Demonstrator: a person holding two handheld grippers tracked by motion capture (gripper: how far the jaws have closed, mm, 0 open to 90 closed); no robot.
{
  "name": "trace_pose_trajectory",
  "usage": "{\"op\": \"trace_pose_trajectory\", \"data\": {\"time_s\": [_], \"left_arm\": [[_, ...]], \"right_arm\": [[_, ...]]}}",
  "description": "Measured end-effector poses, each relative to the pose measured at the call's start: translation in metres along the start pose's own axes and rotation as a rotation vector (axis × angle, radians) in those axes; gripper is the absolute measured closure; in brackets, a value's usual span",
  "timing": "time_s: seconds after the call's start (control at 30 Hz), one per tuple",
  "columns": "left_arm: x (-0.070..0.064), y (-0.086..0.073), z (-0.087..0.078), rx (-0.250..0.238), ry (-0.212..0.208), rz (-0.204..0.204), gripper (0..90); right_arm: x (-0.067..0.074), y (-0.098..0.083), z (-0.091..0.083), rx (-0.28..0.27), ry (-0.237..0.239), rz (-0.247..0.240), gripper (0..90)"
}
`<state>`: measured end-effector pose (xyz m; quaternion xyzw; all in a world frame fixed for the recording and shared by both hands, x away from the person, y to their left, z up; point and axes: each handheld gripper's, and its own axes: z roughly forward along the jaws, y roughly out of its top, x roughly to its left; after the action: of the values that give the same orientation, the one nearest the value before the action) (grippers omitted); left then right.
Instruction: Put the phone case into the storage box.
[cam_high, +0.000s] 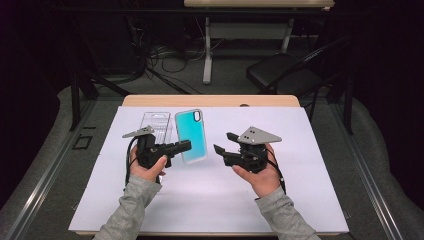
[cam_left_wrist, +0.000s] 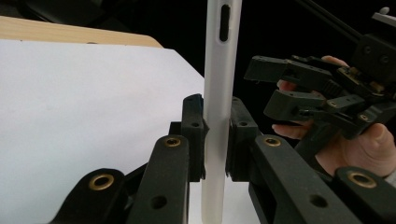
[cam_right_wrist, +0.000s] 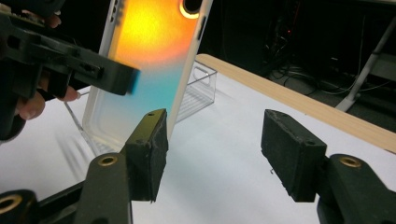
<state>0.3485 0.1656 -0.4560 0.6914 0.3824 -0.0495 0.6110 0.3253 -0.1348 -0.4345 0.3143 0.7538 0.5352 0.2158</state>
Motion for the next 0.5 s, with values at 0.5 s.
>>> {"op": "trace_pose_trajectory", "data": {"time_s": [0.5], "left_arm": [[-0.001, -0.011, 0.001, 0.025, -0.011, 0.019, 81.2]], "right_arm": [[-0.002, -0.013, -0.007, 0.016, 0.025, 0.029, 31.2]]}}
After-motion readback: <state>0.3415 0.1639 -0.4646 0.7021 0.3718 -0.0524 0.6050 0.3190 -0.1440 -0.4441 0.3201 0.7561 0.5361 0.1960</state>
